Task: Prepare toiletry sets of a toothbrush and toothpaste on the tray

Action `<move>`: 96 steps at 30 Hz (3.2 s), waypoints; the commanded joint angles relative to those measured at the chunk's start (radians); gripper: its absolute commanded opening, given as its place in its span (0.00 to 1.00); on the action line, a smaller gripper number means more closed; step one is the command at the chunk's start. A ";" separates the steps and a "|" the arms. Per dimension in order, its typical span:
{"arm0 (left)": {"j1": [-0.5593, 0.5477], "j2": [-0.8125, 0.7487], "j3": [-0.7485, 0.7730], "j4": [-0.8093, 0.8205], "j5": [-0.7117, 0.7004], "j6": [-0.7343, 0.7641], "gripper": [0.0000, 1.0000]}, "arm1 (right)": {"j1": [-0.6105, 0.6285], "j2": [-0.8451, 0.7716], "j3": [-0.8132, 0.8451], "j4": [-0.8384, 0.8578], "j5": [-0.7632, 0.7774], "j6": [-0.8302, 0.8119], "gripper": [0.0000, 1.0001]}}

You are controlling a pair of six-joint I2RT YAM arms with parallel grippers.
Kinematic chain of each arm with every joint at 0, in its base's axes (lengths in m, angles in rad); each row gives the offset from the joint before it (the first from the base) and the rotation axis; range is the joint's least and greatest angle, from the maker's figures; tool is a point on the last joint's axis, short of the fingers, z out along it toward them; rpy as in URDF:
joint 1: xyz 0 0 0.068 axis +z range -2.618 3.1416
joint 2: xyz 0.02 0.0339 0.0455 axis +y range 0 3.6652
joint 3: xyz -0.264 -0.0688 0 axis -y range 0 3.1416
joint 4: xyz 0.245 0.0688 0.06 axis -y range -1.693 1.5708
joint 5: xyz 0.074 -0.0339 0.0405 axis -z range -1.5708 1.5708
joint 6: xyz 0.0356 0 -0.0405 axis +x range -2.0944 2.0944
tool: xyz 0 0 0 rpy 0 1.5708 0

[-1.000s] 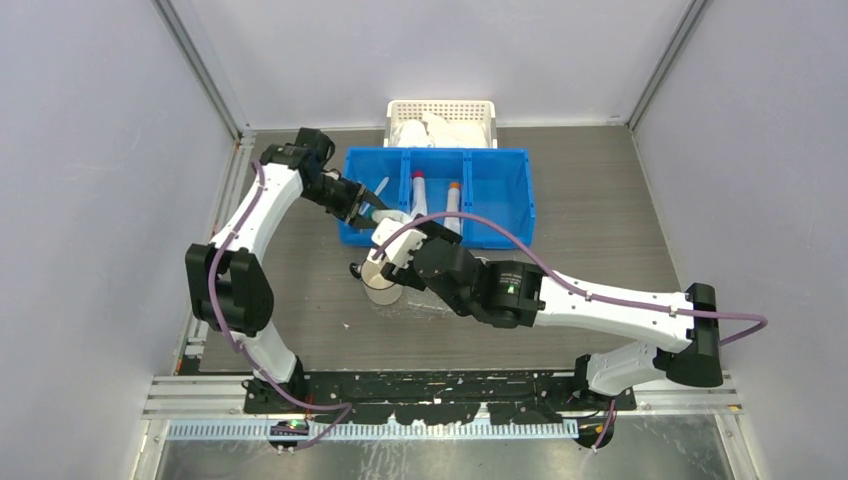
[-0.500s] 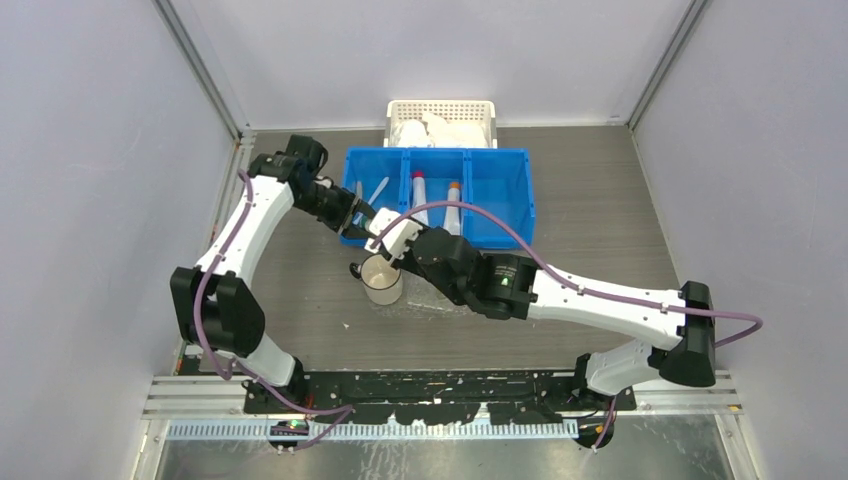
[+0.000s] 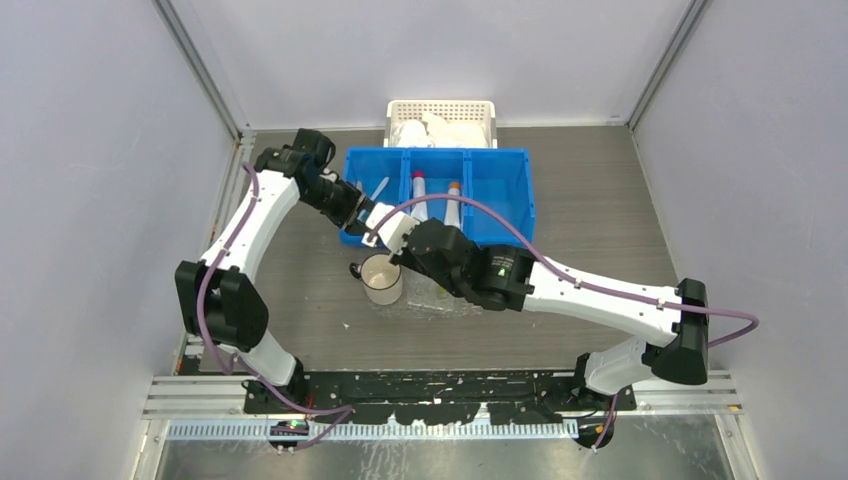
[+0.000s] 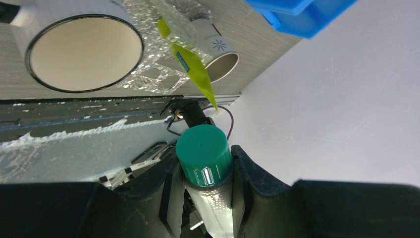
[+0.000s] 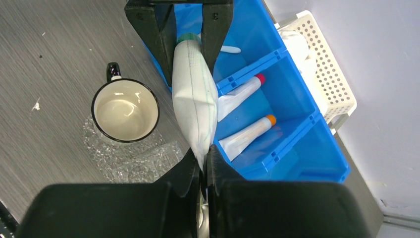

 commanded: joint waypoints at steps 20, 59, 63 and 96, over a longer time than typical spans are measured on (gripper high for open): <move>-0.007 0.036 0.085 0.258 -0.103 0.292 0.82 | -0.016 -0.034 0.427 -0.403 -0.039 0.237 0.02; -0.003 -0.312 -0.054 0.161 -0.614 0.612 1.00 | -0.156 0.607 1.252 -1.293 -0.283 0.652 0.02; -0.001 -0.320 -0.081 0.173 -0.613 0.618 1.00 | -0.156 0.620 1.226 -1.311 -0.272 0.672 0.02; -0.001 -0.342 -0.146 0.210 -0.590 0.608 1.00 | -0.167 0.545 0.991 -1.372 -0.199 0.758 0.01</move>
